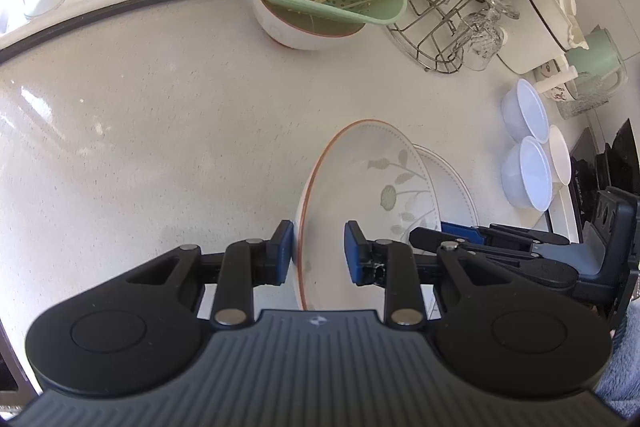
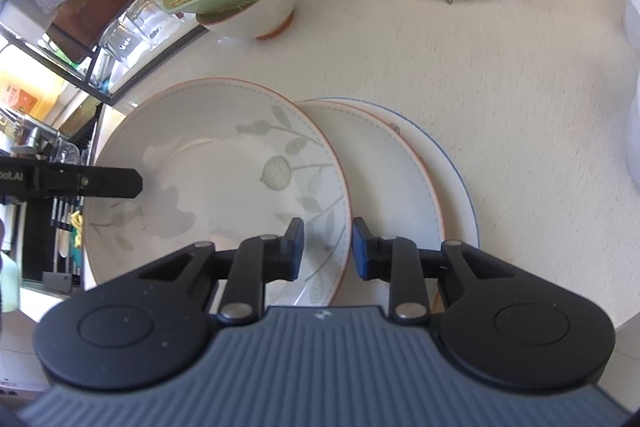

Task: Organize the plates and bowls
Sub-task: 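Lift the leaf-pattern plate with both grippers and carry it over the plate stack, then lower the leaf-pattern plate onto the plate stack with both grippers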

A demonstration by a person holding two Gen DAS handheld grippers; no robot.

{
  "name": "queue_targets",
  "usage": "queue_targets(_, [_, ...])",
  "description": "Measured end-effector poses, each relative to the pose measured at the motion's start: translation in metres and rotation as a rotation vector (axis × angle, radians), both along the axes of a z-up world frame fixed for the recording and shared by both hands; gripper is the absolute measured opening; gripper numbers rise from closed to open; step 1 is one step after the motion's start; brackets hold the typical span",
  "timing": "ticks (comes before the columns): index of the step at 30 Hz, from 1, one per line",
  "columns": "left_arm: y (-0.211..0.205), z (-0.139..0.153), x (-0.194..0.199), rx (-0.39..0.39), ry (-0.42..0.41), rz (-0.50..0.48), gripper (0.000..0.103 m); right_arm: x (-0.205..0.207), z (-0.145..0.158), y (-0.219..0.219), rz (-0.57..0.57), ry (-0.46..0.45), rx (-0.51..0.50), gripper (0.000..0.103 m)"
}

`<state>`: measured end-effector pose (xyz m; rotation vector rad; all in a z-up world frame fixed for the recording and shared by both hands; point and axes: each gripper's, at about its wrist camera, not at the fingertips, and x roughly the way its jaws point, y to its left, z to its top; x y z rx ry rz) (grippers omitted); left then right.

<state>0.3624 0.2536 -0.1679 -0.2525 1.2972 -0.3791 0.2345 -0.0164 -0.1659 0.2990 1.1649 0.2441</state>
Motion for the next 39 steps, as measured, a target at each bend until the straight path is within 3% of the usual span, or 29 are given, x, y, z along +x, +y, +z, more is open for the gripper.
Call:
queue_targets(13, [-0.019, -0.004, -0.008, 0.097, -0.011, 0.048, 0.032, 0.0, 0.001, -0.009, 0.063, -0.05, 0.005, 0.029])
queue_targets(24, [-0.038, -0.01, -0.02, 0.162, -0.039, 0.148, 0.032, 0.007, 0.008, -0.025, 0.096, -0.094, 0.0, 0.03])
queue_targets(39, [-0.032, 0.019, -0.057, 0.083, -0.172, 0.351, 0.032, 0.019, 0.028, -0.041, 0.167, -0.172, -0.012, 0.03])
